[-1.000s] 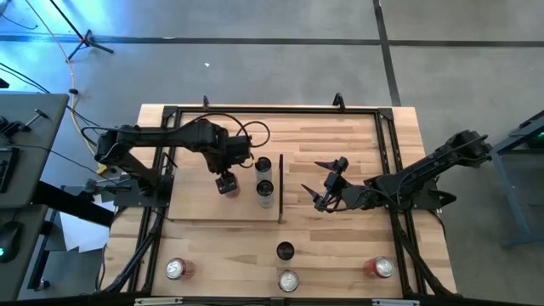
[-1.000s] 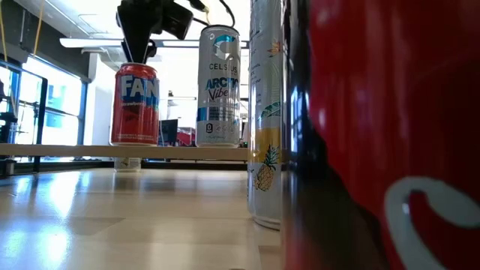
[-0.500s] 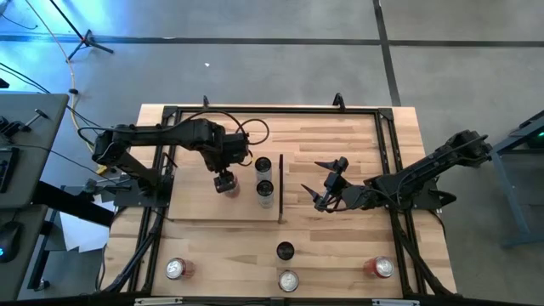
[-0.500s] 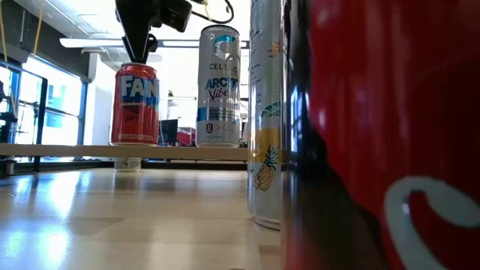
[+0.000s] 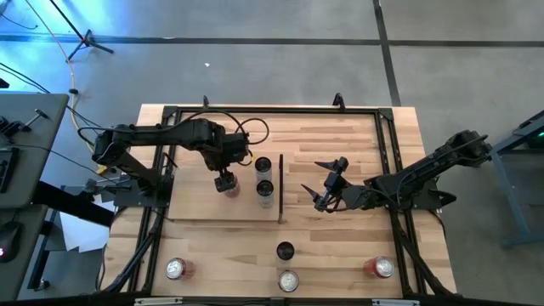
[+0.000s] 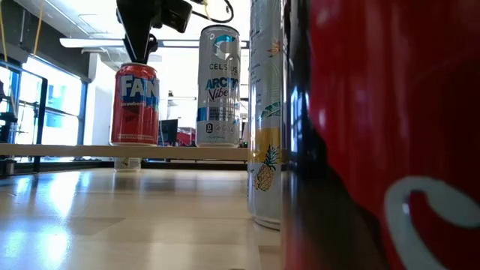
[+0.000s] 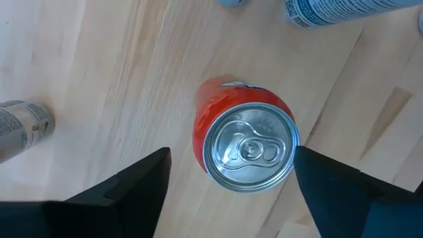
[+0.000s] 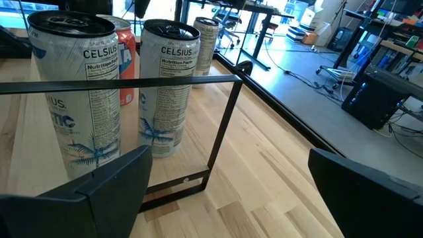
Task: Place canned beverage on shelf
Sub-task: Adjust the red soda can on the shelf
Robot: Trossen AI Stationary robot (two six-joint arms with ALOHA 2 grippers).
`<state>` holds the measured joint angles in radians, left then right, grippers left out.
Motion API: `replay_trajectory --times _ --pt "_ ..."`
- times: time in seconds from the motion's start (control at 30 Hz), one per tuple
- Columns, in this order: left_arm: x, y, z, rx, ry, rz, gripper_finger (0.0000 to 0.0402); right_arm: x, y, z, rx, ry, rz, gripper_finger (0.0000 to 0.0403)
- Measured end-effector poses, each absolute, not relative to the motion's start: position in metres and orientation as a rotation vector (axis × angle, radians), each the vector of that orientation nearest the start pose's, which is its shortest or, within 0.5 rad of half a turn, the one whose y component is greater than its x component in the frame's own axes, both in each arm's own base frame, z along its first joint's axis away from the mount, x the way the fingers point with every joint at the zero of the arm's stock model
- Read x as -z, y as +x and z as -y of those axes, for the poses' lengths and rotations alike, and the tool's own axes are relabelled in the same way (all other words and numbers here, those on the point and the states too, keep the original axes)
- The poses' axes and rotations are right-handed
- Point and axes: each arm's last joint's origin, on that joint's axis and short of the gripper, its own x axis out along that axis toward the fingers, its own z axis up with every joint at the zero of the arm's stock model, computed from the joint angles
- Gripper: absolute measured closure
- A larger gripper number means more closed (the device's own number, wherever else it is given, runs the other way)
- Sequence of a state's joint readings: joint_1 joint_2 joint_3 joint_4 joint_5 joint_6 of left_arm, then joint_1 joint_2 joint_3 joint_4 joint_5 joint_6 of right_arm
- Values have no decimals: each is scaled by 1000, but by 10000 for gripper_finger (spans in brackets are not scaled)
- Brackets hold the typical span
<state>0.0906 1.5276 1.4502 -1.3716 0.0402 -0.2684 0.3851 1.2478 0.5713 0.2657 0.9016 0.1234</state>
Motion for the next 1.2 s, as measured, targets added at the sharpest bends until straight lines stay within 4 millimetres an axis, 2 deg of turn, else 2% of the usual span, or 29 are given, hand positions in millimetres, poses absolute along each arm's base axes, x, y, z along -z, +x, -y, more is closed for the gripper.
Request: replay_trajectory --times 0.37,0.57,1.2 --pt "-312 270 -8 -178 -296 -1434 66 -213 234 -70 528 -130 -300 9" --pt "-313 272 -6 -155 -215 -1415 45 -213 234 -70 528 -130 -300 9" --pt "-300 280 -13 -180 -221 -1442 43 -213 234 -70 528 -131 -301 9"
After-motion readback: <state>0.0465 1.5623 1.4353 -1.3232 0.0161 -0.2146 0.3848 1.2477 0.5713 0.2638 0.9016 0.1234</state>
